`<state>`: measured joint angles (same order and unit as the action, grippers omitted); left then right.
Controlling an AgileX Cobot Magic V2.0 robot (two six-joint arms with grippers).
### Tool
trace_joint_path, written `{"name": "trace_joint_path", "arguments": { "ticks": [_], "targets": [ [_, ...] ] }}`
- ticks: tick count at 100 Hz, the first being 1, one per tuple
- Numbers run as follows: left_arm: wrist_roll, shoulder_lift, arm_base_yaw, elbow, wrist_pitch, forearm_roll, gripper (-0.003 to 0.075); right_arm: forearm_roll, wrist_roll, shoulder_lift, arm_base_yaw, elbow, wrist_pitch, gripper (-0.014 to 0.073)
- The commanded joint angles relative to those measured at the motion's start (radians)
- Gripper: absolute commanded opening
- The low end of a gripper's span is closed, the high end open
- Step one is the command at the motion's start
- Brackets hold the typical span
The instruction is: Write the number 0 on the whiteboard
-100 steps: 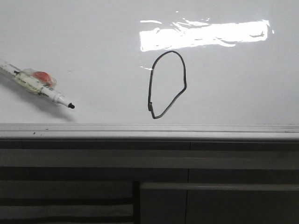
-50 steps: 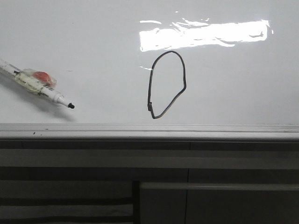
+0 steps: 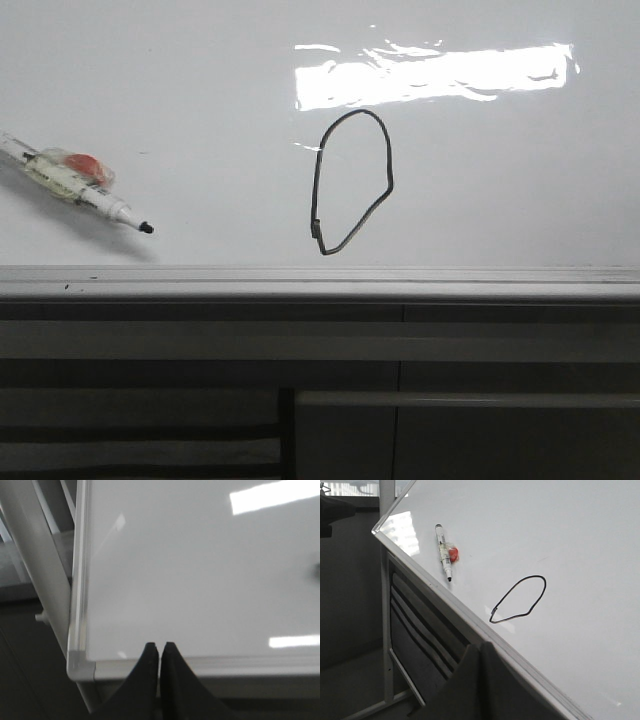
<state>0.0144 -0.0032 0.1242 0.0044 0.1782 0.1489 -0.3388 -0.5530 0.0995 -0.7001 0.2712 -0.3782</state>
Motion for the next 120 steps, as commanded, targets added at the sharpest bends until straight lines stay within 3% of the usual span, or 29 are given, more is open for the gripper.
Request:
{"name": "trace_joint_path", "arguments": {
  "ticks": [1,10,44,120],
  "targets": [
    [0.001,-0.025,-0.029,0.032,0.045,-0.016,-0.0020,-0.012,-0.004,0.008,-0.002,0.024,0.076,-0.0069],
    [0.001,-0.027,-0.069,0.032,0.128,-0.018,-0.0020,-0.012,-0.004,0.008,-0.002,0.024,0.076,-0.0069],
    [0.024,-0.027,-0.158,0.032,0.111,-0.088,-0.0020,-0.012,-0.004,0.008,-0.002,0.024,0.076,-0.0069],
    [0.024,-0.027,-0.158,0.032,0.106,-0.111,-0.0020,-0.012,-0.004,0.008,-0.002,0.010,0.086,-0.0069]
  ]
}}
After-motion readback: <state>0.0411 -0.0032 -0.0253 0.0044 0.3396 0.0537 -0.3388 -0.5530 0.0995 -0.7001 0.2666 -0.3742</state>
